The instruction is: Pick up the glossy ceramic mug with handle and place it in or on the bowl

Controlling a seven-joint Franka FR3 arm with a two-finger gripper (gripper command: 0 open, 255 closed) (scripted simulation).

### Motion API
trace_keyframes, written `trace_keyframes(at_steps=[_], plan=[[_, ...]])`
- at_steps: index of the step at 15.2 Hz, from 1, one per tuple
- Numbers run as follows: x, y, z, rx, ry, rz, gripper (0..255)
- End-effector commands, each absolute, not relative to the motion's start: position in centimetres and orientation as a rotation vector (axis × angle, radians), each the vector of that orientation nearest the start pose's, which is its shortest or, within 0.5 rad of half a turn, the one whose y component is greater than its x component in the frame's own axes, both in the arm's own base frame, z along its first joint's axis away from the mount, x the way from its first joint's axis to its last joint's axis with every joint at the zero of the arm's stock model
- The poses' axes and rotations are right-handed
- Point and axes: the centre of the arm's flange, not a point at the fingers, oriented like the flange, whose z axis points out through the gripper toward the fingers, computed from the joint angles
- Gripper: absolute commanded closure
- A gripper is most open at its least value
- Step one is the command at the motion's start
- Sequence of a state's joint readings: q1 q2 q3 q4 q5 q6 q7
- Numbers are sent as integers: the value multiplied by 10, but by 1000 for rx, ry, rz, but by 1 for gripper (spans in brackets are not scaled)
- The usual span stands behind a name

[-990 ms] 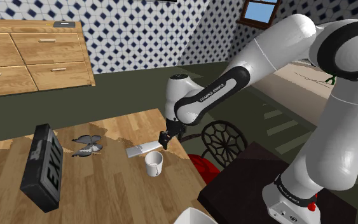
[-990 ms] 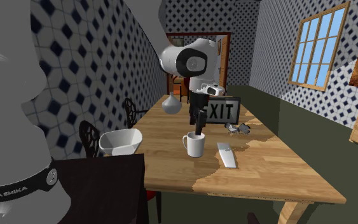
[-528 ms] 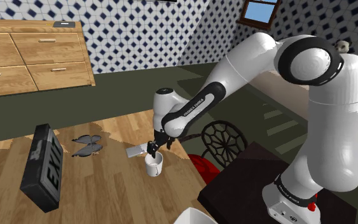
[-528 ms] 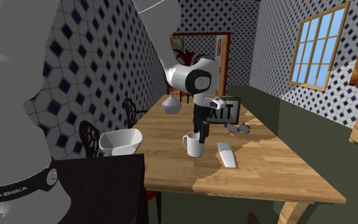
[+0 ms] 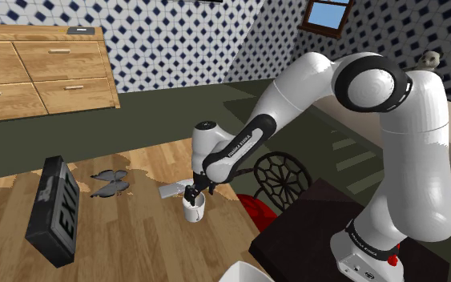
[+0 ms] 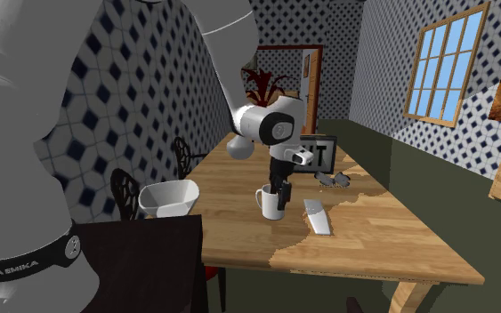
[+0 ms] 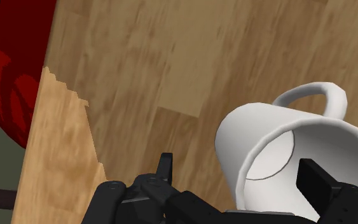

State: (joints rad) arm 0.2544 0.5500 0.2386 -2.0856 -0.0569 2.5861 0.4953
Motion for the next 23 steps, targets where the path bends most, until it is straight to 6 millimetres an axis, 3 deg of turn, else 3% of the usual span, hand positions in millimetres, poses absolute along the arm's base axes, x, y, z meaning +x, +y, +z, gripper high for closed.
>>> trace_keyframes(at_steps=[1, 6, 7, 16, 23], plan=[[509, 277, 159, -3071, -23, 112, 0], [509, 277, 159, -3071, -23, 112, 0], [509, 277, 159, -3071, -23, 112, 255], [509, 277, 159, -3071, -23, 112, 255], [509, 277, 196, -3071, -23, 112, 255]])
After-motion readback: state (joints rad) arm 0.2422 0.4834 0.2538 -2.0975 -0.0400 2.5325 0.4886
